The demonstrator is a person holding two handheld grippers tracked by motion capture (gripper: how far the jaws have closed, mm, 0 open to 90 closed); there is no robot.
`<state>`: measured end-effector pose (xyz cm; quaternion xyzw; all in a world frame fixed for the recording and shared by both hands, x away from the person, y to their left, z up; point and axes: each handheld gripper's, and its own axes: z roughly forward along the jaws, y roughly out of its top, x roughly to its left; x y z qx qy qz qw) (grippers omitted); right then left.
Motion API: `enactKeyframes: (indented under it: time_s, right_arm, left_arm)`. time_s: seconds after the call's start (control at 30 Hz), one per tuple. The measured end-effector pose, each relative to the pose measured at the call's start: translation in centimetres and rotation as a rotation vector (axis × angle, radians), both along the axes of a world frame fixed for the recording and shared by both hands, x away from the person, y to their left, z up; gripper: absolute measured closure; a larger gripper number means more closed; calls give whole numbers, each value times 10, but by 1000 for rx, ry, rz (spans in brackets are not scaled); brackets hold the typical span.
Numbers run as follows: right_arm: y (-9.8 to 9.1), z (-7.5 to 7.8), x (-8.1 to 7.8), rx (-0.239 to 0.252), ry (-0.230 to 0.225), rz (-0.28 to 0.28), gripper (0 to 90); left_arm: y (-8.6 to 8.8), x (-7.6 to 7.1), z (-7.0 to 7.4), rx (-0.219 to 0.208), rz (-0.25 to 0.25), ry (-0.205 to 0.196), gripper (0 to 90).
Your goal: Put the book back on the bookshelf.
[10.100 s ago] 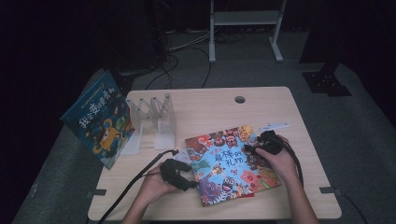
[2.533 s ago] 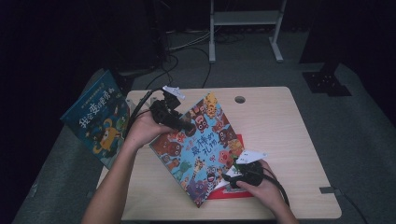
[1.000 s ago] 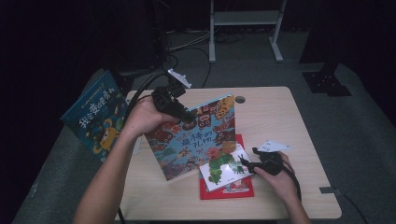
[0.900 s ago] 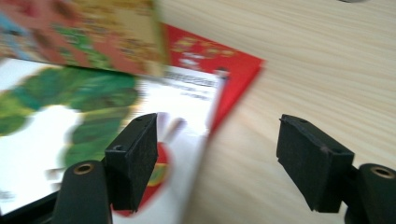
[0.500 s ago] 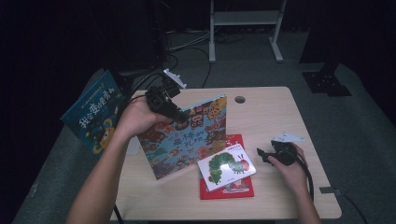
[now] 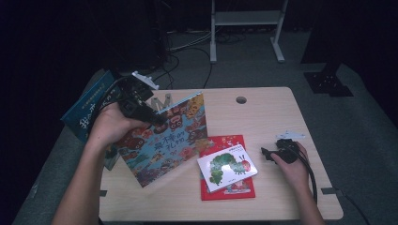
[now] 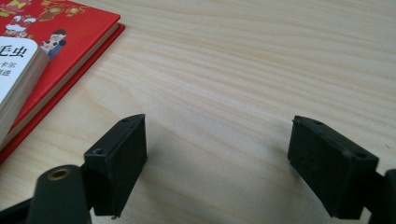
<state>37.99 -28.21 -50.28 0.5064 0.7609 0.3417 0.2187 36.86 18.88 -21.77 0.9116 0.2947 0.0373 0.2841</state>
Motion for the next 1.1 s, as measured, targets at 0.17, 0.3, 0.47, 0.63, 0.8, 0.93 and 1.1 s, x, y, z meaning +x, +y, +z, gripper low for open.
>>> enactKeyframes:
  time_s: [0.17, 0.3, 0.47, 0.63, 0.8, 0.93, 1.1]
  right_arm:
    - [0, 0, 1, 1, 3, -11, 173]
    - [-1, 0, 2, -1, 2, -9, 172]
    - [-1, 0, 2, -1, 3, -11, 172]
    - [-1, 0, 2, -1, 3, -11, 172]
    - [-1, 0, 2, -1, 2, -11, 172]
    - [-1, 0, 2, -1, 2, -11, 172]
    - [-1, 0, 2, -1, 2, -11, 172]
  left_arm:
    - [27, -13, 2, -3, 64, -4, 805]
    - [51, -21, 4, -10, 111, -4, 805]
    - [76, -30, 5, -1, 161, -7, 804]
    - [99, -37, 4, -5, 212, -5, 804]
    - [120, -44, 2, -14, 252, 2, 804]
    - [138, -49, -1, -22, 299, 14, 804]
    - [152, -51, -4, -1, 343, 20, 804]
